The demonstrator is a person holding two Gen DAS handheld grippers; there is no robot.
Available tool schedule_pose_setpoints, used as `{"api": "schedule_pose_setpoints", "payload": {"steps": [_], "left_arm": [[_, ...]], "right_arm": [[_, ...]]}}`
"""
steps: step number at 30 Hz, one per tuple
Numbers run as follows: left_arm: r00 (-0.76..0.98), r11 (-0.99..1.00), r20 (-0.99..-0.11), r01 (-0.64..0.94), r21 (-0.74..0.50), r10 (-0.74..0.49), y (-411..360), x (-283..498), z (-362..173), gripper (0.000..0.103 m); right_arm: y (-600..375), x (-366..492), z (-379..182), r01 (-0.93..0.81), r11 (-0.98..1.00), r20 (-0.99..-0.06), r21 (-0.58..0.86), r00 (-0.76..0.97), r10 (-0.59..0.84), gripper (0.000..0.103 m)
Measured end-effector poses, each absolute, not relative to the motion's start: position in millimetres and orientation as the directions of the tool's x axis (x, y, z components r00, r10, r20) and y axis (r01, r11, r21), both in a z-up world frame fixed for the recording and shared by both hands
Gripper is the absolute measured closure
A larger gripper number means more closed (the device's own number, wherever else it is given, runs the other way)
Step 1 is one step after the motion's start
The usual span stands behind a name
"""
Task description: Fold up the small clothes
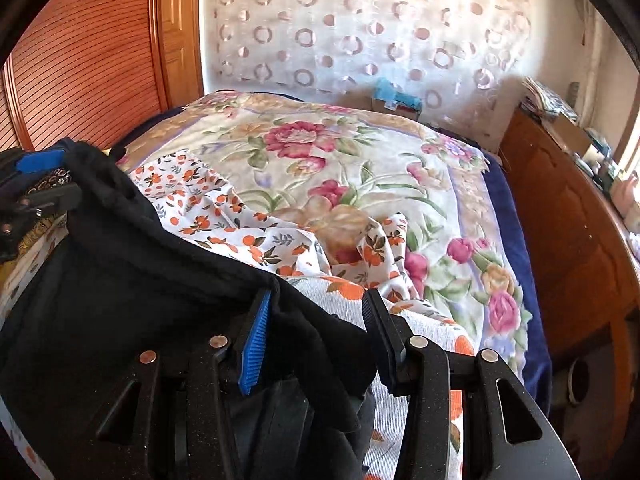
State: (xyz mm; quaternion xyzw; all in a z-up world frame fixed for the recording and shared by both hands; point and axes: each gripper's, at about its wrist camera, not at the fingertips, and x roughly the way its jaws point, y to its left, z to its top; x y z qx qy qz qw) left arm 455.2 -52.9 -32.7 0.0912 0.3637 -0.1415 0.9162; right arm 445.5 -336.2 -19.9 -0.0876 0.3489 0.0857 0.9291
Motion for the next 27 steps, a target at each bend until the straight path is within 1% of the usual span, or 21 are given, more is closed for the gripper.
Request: {"api": "schedule_pose_setpoints", "payload": {"steps": [2,5,7,10,14,16,19,21,23,25,27], "left_arm": [[0.691,0.938,-0.685,0.345,0.033,-0.23,-50.0,441.9,-29.2,0.024],[0.666,0.927,-0.687,0.373,-0.029,-0.29,-43.8,416.5,-27.0,0.024],[0.642,0.918,-0.696,0.392,-0.062,-0.321,-37.8,393.7,-29.5,0.024],[0.607,0.91,-0.717,0.403,-0.094,-0.342,-25.7,353.7,-39.2,0.024],[0.598,0.92,-0.733,0.38,-0.096,-0.324,-11.5,309.8,-51.7,0.024],[0.585,0.921,-0.752,0.382,-0.073,-0.303,-6.8,290.8,-60.8,0.024],[0.588,0.93,-0.764,0.364,-0.045,-0.267,1.3,279.0,-71.6,0.024],[0.578,0.939,-0.776,0.339,-0.054,-0.253,8.6,278.1,-79.3,0.024],[0.575,0.946,-0.779,0.317,-0.067,-0.248,16.7,276.8,-84.4,0.024],[0.571,0.948,-0.785,0.311,-0.067,-0.242,19.7,278.3,-88.7,0.024],[0.559,0.948,-0.79,0.308,-0.083,-0.251,21.4,280.0,-95.0,0.024]], "right_arm": [[-337.7,436.1,-14.6,-0.208,0.974,-0.651,-0.092,0.752,0.099,0.056],[-353.2,405.3,-7.2,-0.193,0.981,-0.637,-0.031,0.76,0.129,0.054],[-363.3,382.0,-8.4,-0.192,0.981,-0.652,0.015,0.742,0.155,0.052],[-374.6,344.6,-14.6,-0.199,0.976,-0.677,0.085,0.708,0.204,0.051],[-370.1,300.5,-38.8,-0.197,0.974,-0.73,0.109,0.65,0.213,0.051],[-364.9,285.9,-50.7,-0.198,0.972,-0.747,0.128,0.625,0.226,0.05],[-363.3,273.3,-63.3,-0.155,0.981,-0.751,0.114,0.633,0.187,0.05],[-370.1,273.1,-69.3,-0.112,0.979,-0.749,0.169,0.631,0.202,0.05],[-375.5,273.5,-68.4,-0.092,0.978,-0.737,0.19,0.645,0.204,0.05],[-371.0,271.5,-68.7,-0.081,0.982,-0.731,0.172,0.658,0.182,0.05],[-361.6,266.8,-70.8,-0.078,0.991,-0.731,0.11,0.669,0.134,0.05]]}}
